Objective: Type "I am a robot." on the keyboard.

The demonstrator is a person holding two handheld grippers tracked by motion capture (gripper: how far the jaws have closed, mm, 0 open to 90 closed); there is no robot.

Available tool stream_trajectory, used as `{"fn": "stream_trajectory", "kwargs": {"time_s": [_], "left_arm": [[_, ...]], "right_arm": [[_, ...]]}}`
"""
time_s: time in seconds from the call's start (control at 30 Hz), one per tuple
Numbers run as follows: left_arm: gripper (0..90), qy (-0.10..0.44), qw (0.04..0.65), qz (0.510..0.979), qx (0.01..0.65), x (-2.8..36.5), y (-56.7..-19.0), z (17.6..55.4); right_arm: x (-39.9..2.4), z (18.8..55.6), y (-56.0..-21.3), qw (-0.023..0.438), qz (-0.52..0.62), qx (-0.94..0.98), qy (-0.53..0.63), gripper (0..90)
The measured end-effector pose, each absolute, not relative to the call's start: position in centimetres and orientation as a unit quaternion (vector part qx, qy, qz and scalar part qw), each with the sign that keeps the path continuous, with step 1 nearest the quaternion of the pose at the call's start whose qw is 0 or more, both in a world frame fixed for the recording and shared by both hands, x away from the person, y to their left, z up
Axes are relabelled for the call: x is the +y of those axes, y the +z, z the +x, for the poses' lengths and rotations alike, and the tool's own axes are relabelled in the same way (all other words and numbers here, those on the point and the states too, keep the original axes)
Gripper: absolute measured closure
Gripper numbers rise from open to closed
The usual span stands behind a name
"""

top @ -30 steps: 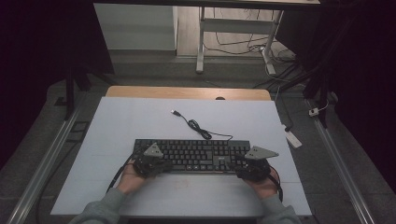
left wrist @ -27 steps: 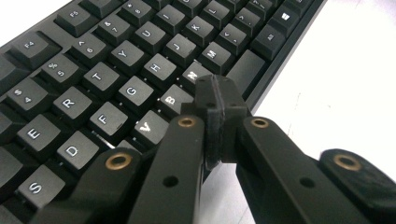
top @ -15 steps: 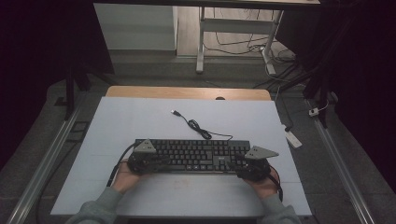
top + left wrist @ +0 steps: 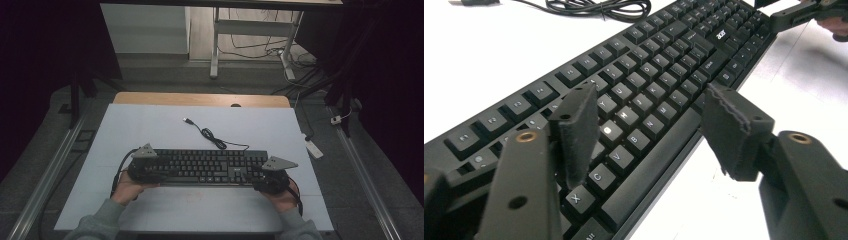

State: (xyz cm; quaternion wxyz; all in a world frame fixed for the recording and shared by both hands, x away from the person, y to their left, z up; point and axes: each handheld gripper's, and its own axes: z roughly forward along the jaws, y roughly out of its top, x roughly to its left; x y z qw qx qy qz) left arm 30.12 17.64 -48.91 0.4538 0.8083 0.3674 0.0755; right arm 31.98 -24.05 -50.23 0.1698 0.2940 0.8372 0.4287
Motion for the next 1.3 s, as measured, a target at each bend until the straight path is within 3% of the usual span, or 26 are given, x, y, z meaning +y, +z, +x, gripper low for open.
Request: {"fn": "stream_trajectory", "kwargs": {"time_s": [0.17, 0.57, 1.03, 1.3], "left_arm": [[32.8, 0.084, 0.460, 0.799, 0.379, 18.5, -48.3, 30.1], [32.6, 0.094, 0.464, 0.789, 0.392, 19.7, -47.7, 30.2], [37.4, 0.104, 0.456, 0.785, 0.407, 19.9, -47.9, 30.6], [44.3, 0.111, 0.445, 0.788, 0.411, 19.7, -48.2, 31.2]], "right_arm": [[-24.0, 32.0, -50.3, 0.171, 0.293, 0.837, 0.429, 50.8], [-23.9, 32.0, -50.3, 0.171, 0.293, 0.838, 0.428, 50.8], [-23.9, 32.0, -50.3, 0.173, 0.293, 0.838, 0.426, 50.8], [-23.8, 32.0, -50.3, 0.173, 0.291, 0.840, 0.423, 50.8]]}}
